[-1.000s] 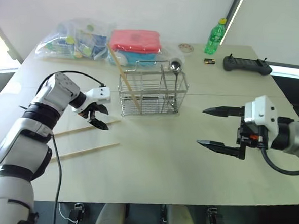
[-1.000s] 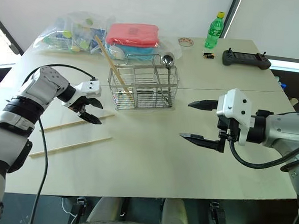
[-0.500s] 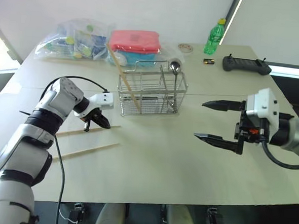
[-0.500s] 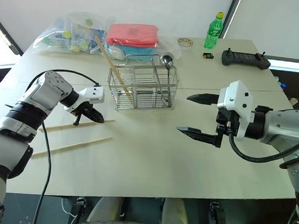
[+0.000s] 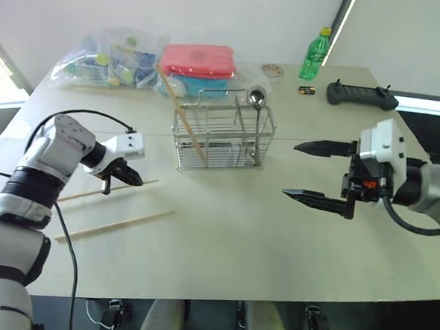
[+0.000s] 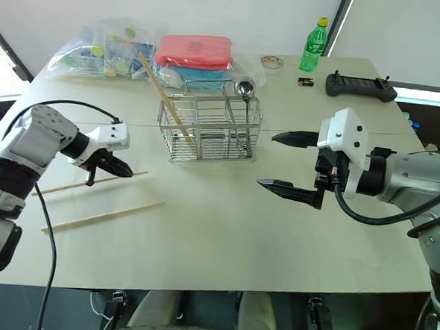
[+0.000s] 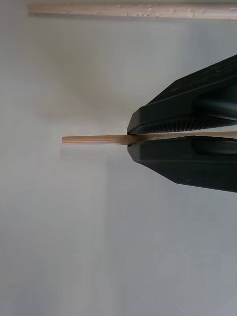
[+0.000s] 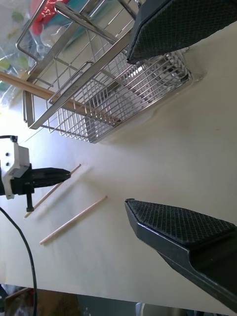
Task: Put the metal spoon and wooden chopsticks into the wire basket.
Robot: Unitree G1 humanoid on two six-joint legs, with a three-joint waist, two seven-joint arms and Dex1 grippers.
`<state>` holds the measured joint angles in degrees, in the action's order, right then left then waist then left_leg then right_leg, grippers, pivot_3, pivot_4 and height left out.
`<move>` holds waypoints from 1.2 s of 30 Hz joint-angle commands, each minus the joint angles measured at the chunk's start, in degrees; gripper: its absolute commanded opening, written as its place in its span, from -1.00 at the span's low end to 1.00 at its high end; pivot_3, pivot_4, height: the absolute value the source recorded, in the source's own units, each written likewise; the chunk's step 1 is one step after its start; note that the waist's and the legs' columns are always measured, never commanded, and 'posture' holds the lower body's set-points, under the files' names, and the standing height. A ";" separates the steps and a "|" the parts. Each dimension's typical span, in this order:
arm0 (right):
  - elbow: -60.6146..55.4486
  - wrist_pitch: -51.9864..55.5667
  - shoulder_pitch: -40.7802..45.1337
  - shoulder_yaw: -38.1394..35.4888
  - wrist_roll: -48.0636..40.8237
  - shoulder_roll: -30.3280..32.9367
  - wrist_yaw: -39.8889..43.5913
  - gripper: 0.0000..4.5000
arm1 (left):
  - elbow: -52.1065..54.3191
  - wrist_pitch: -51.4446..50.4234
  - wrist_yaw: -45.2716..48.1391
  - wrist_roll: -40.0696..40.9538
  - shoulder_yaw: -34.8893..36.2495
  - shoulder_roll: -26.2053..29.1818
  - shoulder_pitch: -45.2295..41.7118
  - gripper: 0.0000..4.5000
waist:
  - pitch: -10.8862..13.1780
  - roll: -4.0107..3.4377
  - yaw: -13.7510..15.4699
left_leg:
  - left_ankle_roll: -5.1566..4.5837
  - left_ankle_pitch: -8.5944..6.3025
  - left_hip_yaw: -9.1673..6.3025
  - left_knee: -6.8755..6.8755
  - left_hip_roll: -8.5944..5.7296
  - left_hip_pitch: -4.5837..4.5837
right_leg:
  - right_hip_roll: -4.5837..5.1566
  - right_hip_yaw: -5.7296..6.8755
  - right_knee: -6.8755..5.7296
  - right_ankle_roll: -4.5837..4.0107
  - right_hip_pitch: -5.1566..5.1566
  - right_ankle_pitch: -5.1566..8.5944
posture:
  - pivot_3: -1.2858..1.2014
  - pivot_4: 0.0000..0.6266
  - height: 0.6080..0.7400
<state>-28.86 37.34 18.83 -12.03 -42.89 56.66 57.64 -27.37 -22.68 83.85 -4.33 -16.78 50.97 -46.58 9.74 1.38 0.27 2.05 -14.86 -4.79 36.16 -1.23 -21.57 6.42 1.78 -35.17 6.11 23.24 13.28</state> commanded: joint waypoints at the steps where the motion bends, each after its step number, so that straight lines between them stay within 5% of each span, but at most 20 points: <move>1: -0.16 -0.19 0.91 -0.73 -0.58 0.05 0.29 1.00 | 4.01 -4.64 -4.98 8.02 12.96 1.59 -0.47 -0.98 | 0.00 0.00 -0.02 | 0.00 0.00 0.00 0.00 0.01 0.00 | 0.00 0.00 0.00 0.00 0.00 0.00 | 0.03 -0.52 0.27; 6: 0.59 -0.47 0.57 -0.89 -0.50 0.05 0.67 1.00 | 9.75 -19.80 -22.15 23.40 34.94 -5.78 -6.65 -0.98 | 0.07 0.25 0.53 | 0.00 0.00 -0.13 0.09 0.02 -0.03 | 0.02 0.11 -0.02 0.06 -0.07 0.02 | 0.03 -0.52 0.27; 13: 1.12 -0.26 0.74 -0.93 -0.78 0.03 0.85 1.00 | 22.10 -30.08 -44.92 40.09 52.01 -18.37 -15.67 -0.98 | 0.07 0.31 0.08 | 0.05 0.02 -0.09 0.09 -0.04 0.14 | 0.09 0.10 -0.02 0.34 -0.23 -0.02 | 0.03 -0.52 0.27; 22: 1.72 0.43 1.67 -1.19 -1.46 -0.04 0.63 1.00 | 23.58 -22.63 -51.56 43.25 44.63 -27.05 -20.65 -0.98 | 0.06 0.29 0.29 | 0.19 0.09 -0.05 0.08 -0.11 0.20 | 0.08 0.08 0.01 0.25 -0.30 -0.10 | 0.03 -0.52 0.27; 36: -1.06 1.95 -2.12 -5.41 -4.05 -0.42 -2.32 1.00 | 24.04 -13.97 -49.07 38.52 31.22 -30.50 -4.67 -0.98 | 0.04 0.29 0.46 | 0.19 0.09 -0.03 0.08 -0.14 0.16 | 0.09 0.03 0.08 0.22 -0.31 -0.11 | 0.03 -0.52 0.27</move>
<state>-28.25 39.54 16.49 -14.84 -45.78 56.25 55.53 -5.38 -37.94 34.43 34.29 14.86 19.96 -50.95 9.77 1.67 0.73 2.24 -14.77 -4.82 36.24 -1.38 -21.42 6.52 1.81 -35.07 6.33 22.93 13.17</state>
